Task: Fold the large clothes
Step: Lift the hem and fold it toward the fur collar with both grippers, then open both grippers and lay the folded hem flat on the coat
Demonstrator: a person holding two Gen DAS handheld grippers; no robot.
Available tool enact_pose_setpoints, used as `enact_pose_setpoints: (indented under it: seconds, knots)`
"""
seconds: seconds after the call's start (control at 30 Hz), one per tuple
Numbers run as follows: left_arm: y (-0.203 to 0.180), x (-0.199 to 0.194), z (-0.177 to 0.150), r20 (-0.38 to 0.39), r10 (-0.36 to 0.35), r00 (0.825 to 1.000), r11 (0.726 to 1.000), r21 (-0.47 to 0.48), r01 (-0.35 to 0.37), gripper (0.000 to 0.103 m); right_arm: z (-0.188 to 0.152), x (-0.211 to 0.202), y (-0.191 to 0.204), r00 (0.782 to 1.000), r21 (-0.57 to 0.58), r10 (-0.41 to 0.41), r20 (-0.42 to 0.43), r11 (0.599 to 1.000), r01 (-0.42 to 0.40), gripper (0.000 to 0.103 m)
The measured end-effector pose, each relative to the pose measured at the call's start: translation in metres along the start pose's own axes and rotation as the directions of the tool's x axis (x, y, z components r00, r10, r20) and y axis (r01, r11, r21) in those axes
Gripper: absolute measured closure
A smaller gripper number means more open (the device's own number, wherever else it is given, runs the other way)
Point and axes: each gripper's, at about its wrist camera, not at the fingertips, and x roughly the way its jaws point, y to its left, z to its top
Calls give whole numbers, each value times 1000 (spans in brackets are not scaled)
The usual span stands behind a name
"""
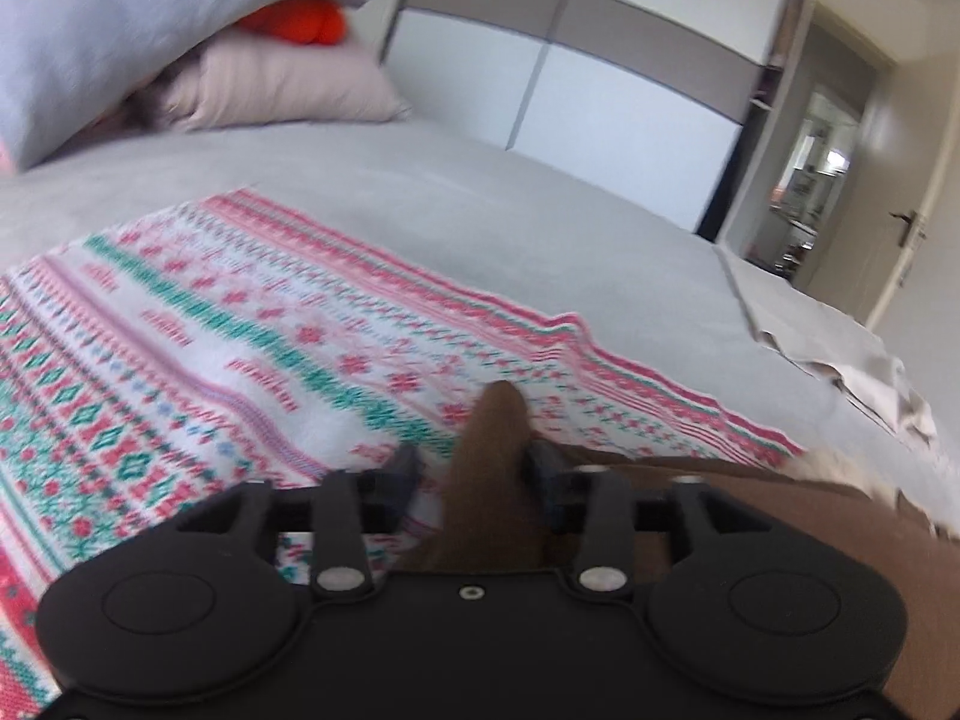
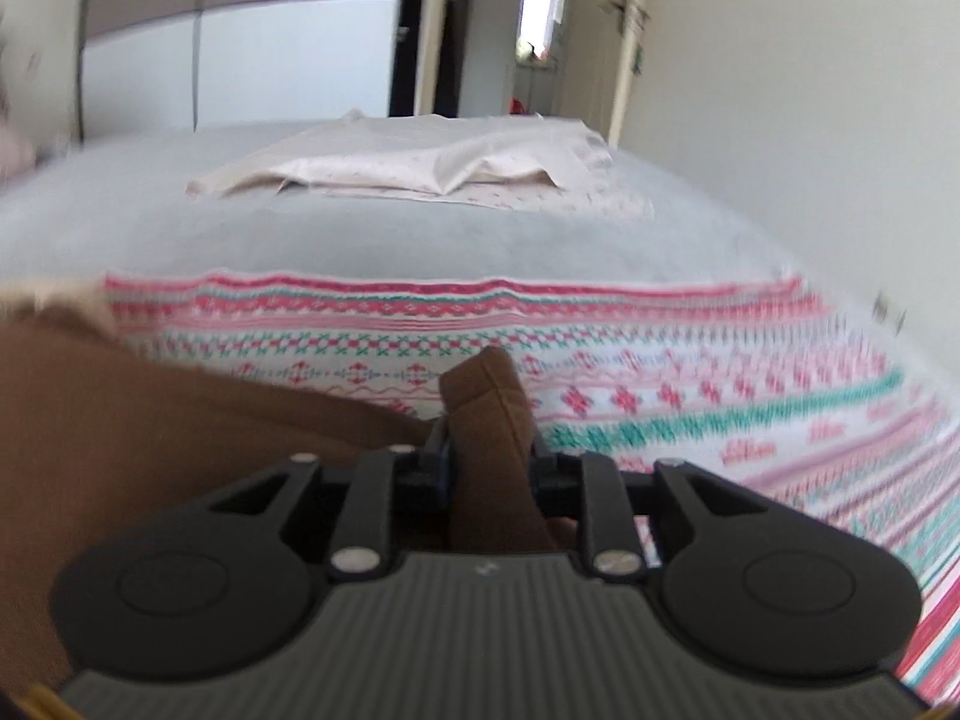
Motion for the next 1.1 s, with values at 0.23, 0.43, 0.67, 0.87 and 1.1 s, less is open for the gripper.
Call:
enact_pose_setpoints:
  seconds: [0.23,0.43,0.67,0.87,1.1]
  knots:
    - [11,-68,23,97,27,995,998,52,-33,40,4,-63,-82,996,215,87,-17,973,-82,51]
    - [-10,-131,14,108,-115,987,980,172,95,40,5,-129,-73,993,72,64,99,995,-71,52]
    - [-21,-125,-41,-57,-145,988,963,219,154,40,-28,-136,-31,987,17,160,-6,987,-160,55]
    - [15,-143,-45,-24,-11,1000,937,350,19,40,-53,-145,-94,996,112,41,-80,993,-32,61]
    - [34,-203,-45,-27,-98,995,961,257,102,39,-70,-219,-115,988,109,151,-1,983,-150,58]
